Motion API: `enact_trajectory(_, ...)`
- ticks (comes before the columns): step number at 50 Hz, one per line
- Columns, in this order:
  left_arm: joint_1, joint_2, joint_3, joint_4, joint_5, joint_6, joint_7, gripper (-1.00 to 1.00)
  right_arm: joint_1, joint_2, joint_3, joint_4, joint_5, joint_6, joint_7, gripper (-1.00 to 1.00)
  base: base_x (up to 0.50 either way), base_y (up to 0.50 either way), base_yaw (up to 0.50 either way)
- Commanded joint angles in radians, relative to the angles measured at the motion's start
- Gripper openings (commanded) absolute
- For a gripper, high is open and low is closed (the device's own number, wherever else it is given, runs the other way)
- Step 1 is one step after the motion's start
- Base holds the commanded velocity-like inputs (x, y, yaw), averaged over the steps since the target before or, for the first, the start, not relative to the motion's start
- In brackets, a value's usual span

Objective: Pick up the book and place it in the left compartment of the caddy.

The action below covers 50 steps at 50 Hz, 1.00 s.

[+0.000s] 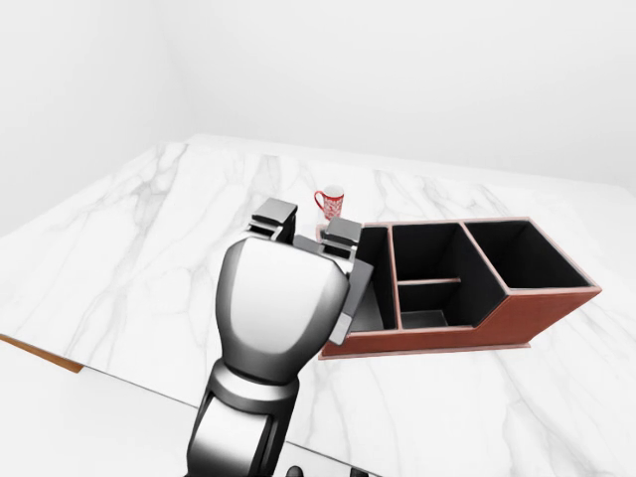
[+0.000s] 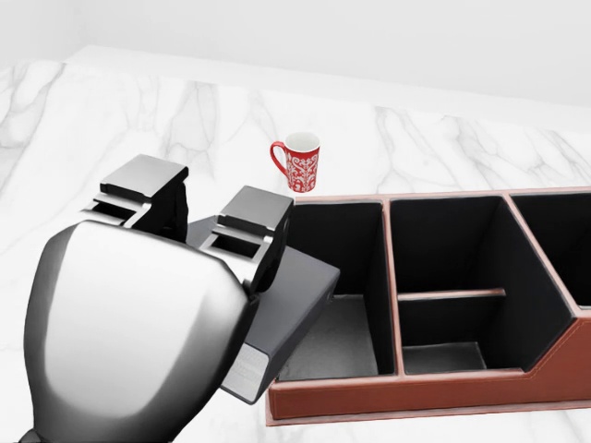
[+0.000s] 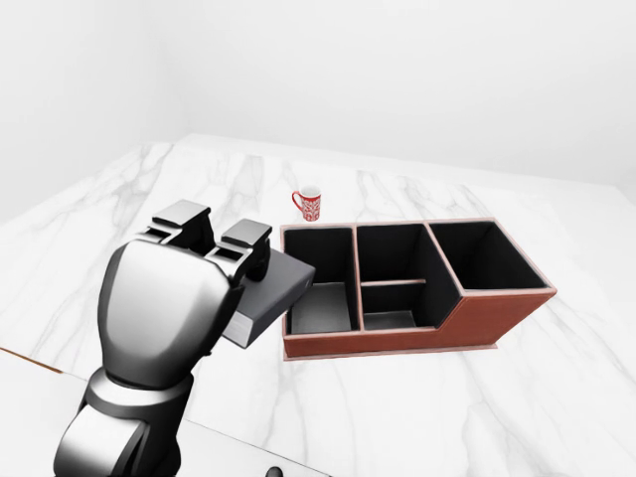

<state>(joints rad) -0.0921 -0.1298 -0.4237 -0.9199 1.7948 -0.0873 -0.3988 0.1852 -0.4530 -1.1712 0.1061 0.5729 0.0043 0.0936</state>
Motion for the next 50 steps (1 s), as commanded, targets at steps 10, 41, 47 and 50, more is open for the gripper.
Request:
enact_trajectory(10, 0.108, 0.04, -0.135, 0.05, 0.006, 0.0, 0.128, -1.0, 0.0, 0.0, 0.0, 0.0, -0.001, -0.001, 0.002, 1.0, 0.0, 0.0, 0.0)
enact_trajectory(41, 0.119, 0.066, -0.072, 0.066, -0.062, 0.0, 0.167, -1.0, -0.002, 0.001, 0.008, 0.007, -0.01, -0.015, 0.001, 1.0, 0.0, 0.0, 0.0)
enact_trajectory(47, 0.117, 0.062, -0.074, 0.078, -0.063, 0.0, 0.167, -1.0, 0.003, 0.002, 0.003, -0.004, -0.006, -0.006, 0.001, 1.0, 0.0, 0.0, 0.0)
enact_trajectory(50, 0.111, 0.057, -0.078, 0.088, -0.062, 0.0, 0.162, -1.0, 0.002, 0.003, 0.002, -0.009, -0.008, -0.003, 0.001, 1.0, 0.0, 0.0, 0.0)
